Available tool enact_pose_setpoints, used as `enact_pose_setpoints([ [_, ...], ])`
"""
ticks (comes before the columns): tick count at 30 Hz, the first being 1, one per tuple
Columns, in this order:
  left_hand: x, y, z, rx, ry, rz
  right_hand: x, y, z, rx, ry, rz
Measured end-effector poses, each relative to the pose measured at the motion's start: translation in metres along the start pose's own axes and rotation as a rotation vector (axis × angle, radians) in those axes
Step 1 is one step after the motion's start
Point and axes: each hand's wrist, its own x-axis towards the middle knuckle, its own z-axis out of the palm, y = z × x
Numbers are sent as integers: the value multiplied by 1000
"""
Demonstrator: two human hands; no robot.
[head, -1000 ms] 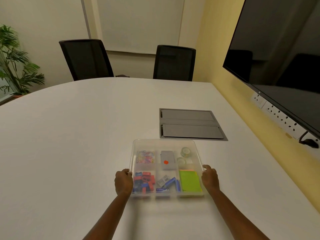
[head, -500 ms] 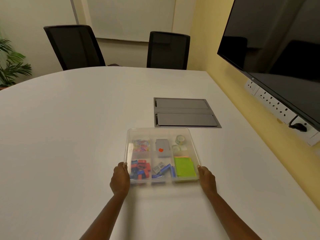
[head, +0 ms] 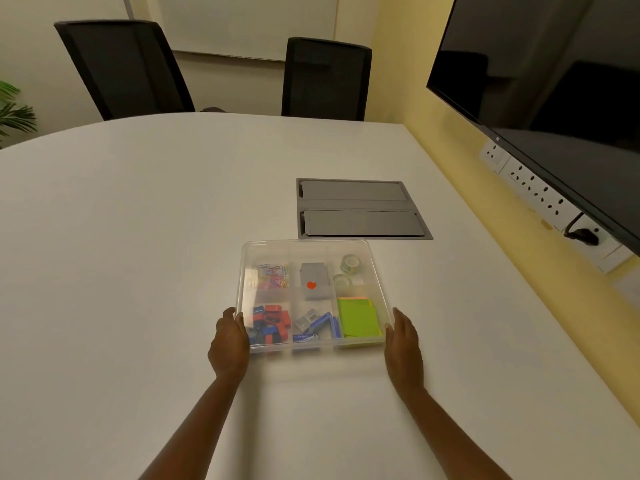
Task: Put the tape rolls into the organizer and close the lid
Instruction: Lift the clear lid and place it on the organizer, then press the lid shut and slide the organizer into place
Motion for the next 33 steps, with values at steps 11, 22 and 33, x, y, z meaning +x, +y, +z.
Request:
enact_pose_setpoints([
  [11, 3, 2, -5, 170, 45, 105, -7, 5, -7, -155, -111, -169],
  [22, 5, -16, 19, 351, -86, 392, -42, -54, 29, -459, -243, -451],
  [33, 8, -16, 20, 336, -108, 360, -40, -71, 32, -432, -399, -530],
])
